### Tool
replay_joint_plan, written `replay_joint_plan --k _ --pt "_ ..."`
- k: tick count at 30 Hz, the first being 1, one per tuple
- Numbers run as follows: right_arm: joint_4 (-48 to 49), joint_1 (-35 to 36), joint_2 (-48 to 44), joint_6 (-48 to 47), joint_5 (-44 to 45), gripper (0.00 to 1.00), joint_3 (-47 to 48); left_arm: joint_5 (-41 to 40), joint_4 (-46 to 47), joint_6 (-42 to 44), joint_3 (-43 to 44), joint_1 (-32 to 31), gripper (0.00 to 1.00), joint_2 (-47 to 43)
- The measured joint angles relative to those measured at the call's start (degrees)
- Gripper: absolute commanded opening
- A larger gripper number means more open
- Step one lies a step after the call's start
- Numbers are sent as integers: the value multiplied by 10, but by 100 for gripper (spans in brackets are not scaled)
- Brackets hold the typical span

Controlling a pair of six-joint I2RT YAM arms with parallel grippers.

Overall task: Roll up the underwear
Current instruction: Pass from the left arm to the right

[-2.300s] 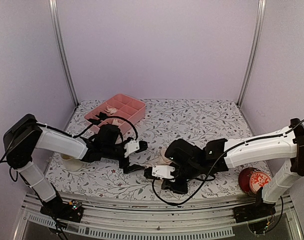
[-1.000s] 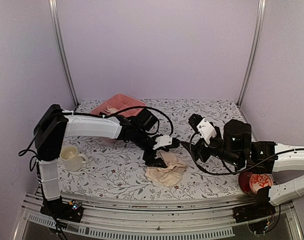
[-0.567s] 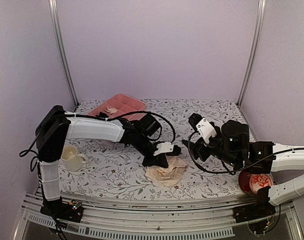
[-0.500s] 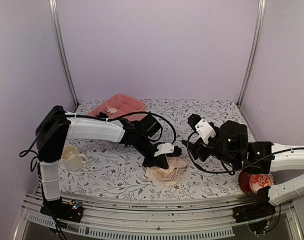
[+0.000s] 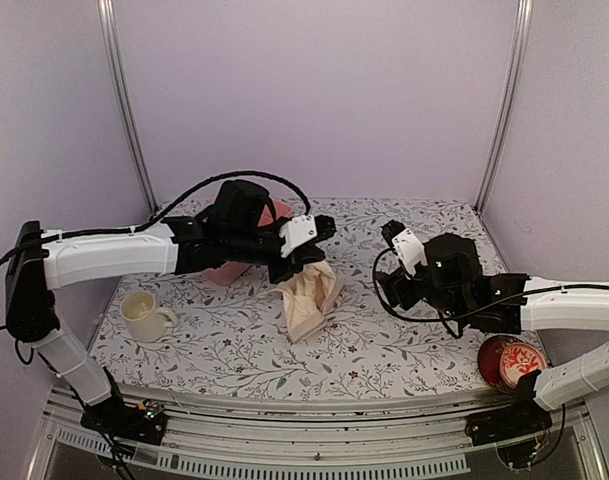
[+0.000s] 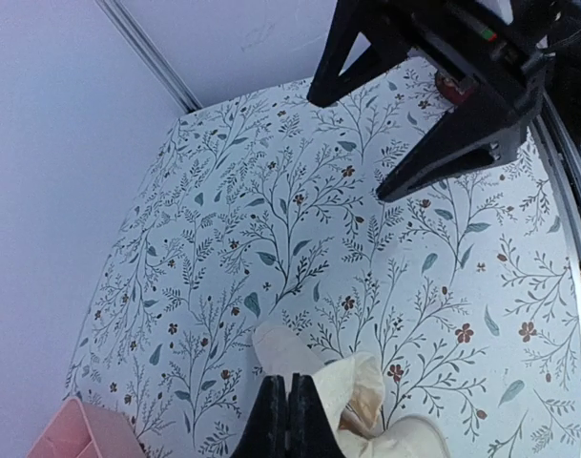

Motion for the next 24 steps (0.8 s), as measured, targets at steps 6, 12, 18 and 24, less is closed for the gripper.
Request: replay_joint_plan --k 6,12,18,24 --pt "2 -20 79 10 -46 90 8 -17 37 -1 -42 1 0 -22" --pt "26 -18 145 -1 -117 99 16 -35 37 2 -53 1 0 -23" --pt "97 31 130 -51 -127 99 -9 -50 36 3 -53 1 0 -42" --pt "171 96 113 -123 -113 99 -54 -60 37 2 -43 1 0 -67"
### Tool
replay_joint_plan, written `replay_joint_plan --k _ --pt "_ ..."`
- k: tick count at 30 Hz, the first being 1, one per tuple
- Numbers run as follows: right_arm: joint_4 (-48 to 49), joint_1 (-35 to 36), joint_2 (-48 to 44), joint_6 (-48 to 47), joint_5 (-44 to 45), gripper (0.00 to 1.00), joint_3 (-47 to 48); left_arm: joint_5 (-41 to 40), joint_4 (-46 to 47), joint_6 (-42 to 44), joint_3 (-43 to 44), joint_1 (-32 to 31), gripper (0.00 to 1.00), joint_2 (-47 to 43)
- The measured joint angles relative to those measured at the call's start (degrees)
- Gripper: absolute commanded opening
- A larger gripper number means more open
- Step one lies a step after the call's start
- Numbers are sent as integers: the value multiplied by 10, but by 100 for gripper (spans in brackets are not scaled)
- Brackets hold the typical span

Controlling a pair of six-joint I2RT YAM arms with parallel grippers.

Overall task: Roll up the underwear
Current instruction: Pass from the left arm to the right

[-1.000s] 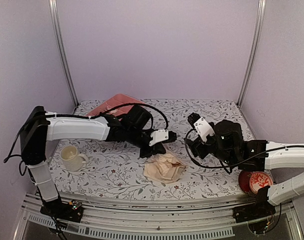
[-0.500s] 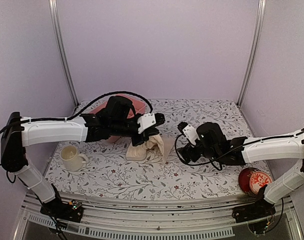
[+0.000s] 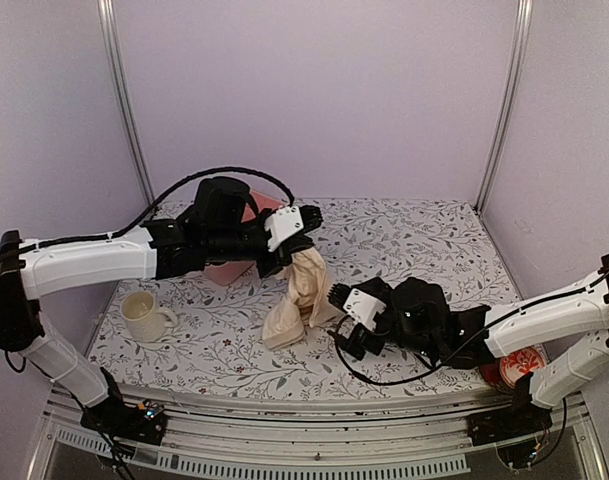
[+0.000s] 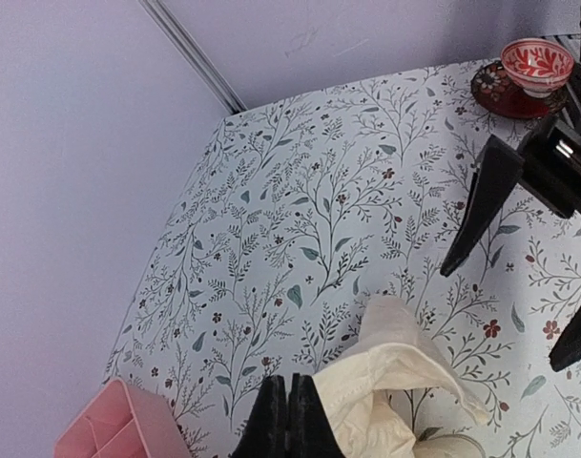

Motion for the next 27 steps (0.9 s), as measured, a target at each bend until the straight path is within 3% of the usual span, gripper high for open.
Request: replay_joint_plan --k 8,16,27 --pt "78 22 74 -68 77 99 -8 0 -1 0 6 1 0 -26" --pt "137 6 24 -78 103 99 -75 6 -9 0 8 2 0 -56" --pt "139 -129 -48 40 -89 99 -77 20 -32 -4 45 2 0 -99"
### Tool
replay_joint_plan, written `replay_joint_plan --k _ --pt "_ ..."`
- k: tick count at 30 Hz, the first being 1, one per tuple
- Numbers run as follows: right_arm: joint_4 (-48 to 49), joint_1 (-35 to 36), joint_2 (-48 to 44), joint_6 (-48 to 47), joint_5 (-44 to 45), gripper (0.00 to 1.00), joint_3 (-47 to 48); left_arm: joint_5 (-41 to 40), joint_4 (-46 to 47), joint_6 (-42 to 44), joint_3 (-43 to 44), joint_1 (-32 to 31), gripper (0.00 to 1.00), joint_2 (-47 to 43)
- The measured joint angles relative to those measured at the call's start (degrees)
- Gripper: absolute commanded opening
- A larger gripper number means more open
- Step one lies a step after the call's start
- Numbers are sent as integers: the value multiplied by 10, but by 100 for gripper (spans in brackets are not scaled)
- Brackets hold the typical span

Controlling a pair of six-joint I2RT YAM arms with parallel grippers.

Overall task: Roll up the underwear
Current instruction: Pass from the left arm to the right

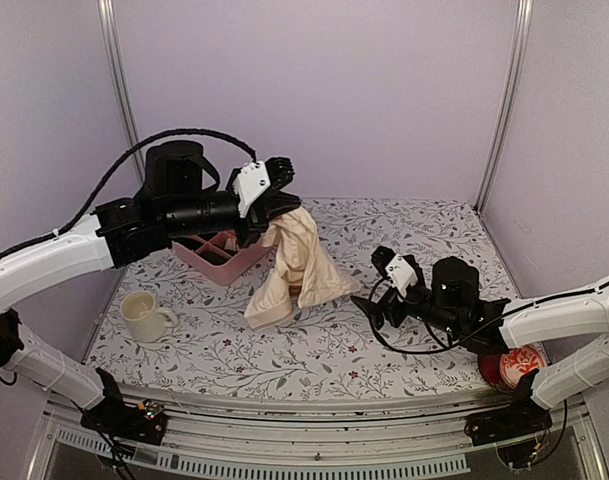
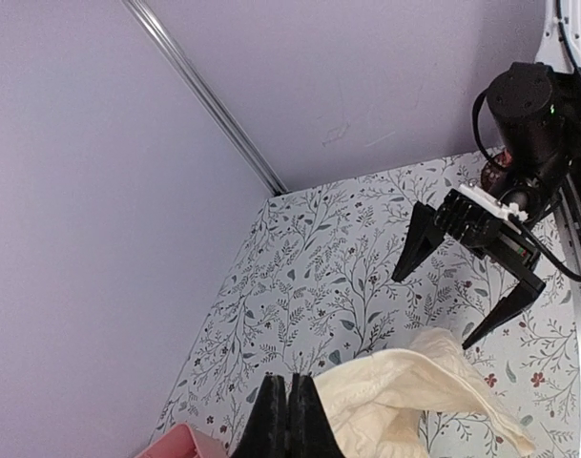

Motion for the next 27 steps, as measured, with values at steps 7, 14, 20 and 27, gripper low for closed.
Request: replay_joint_plan --k 7,14,20,27 --pt "-5 -3 33 22 -57 94 0 14 -9 -8 16 0 0 -26" --pt "3 -9 45 33 -123 87 0 23 -18 -10 16 0 0 -43" --pt "11 -25 77 40 -150 85 20 27 -23 -14 16 0 0 -49" --pt "16 -40 80 44 -151 78 28 36 -28 -19 16 0 0 -52"
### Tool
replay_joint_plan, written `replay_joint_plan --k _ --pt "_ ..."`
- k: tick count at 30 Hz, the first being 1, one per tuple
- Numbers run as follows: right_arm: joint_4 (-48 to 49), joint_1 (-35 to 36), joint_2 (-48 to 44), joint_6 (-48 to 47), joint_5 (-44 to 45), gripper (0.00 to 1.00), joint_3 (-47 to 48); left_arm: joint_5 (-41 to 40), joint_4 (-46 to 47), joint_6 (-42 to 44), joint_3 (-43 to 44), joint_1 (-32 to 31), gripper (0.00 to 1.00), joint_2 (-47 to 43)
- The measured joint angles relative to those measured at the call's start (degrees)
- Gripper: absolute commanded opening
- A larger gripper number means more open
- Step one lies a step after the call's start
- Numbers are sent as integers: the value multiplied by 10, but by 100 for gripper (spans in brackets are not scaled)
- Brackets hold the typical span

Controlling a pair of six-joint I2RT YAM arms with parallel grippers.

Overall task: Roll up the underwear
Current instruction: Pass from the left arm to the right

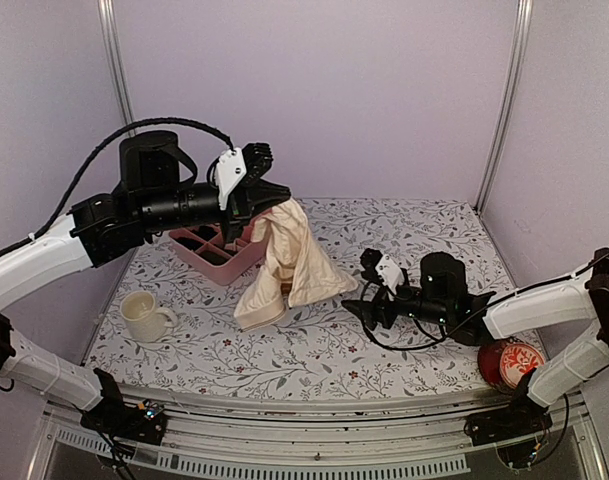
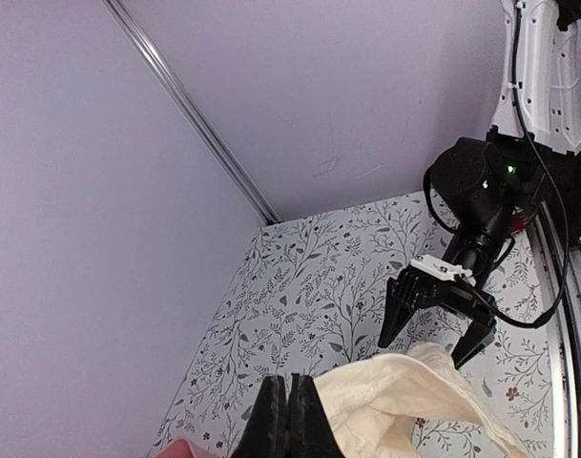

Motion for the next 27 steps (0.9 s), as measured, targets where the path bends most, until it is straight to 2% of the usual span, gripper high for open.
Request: replay_joint_plan --k 2,3,4,5,10,13,18,22,25,27 --pt "3 -2 0 0 -9 68 3 3 -1 -2 0 0 0 0" --pt "4 -3 0 -1 -17 49 4 5 -2 -2 0 0 0 0" --pt "4 -4 1 -3 -25 18 7 6 -2 -3 0 0 0 0" --pt "4 -4 3 -4 -35 5 11 6 -2 -3 0 0 0 0" --pt "-14 -5 20 -3 -58 2 43 6 -2 -4 0 0 0 0" --pt "-62 -4 15 -2 -33 2 65 0 1 -3 -4 1 0 -7" --pt "-252 -4 -38 15 50 2 148 -26 23 2 -56 15 0 -30" --pt "-400 2 -78 35 82 2 238 -34 61 -2 -136 49 0 -22" --pt "-503 16 -63 52 93 2 312 -36 78 -10 -188 65 0 13" --pt "-566 33 -28 64 101 2 359 -38 86 -17 -207 71 8 50"
